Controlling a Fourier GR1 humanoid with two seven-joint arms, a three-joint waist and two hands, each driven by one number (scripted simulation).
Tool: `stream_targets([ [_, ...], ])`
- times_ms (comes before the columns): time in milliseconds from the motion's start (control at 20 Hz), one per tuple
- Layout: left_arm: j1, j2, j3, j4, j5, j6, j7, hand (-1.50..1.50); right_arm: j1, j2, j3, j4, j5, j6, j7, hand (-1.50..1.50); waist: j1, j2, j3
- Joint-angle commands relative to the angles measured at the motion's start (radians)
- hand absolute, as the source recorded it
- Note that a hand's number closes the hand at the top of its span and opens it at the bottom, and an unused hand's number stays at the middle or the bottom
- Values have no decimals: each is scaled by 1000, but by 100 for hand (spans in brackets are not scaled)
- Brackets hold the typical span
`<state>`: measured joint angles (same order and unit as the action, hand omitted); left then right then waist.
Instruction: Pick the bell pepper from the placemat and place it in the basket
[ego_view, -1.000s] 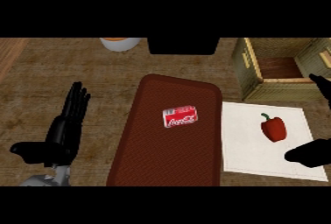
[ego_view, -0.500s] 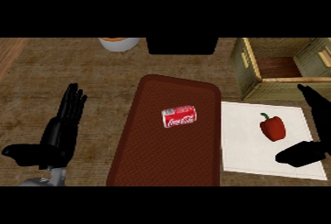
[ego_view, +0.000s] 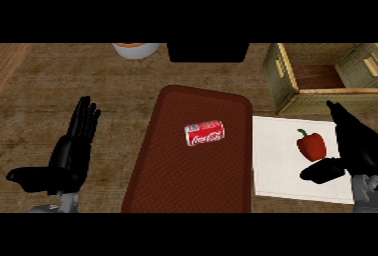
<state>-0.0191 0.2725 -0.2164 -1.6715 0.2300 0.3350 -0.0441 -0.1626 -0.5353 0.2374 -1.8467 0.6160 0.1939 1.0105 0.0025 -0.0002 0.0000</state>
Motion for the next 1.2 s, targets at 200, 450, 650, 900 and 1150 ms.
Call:
stream_targets([
  [200,33,-54,19,-32,-62,-16,8,0,67,53,-66,-19,94,40,-27,-150,-4,-1,0],
  [450,39,-97,29,62,-67,-72,-82,0,-21,123,-86,201,148,0,-108,-150,0,1,0],
  [650,66,-56,76,-62,-70,-82,29,0,-10,194,-60,206,224,-25,-94,-150,3,0,0],
  [900,-8,-77,124,8,-85,-108,52,0,41,166,-143,205,189,45,-176,-150,-3,0,0],
  [1150,-35,-119,137,35,-114,-114,47,0,46,227,-147,249,242,10,-204,-150,-3,0,0],
])
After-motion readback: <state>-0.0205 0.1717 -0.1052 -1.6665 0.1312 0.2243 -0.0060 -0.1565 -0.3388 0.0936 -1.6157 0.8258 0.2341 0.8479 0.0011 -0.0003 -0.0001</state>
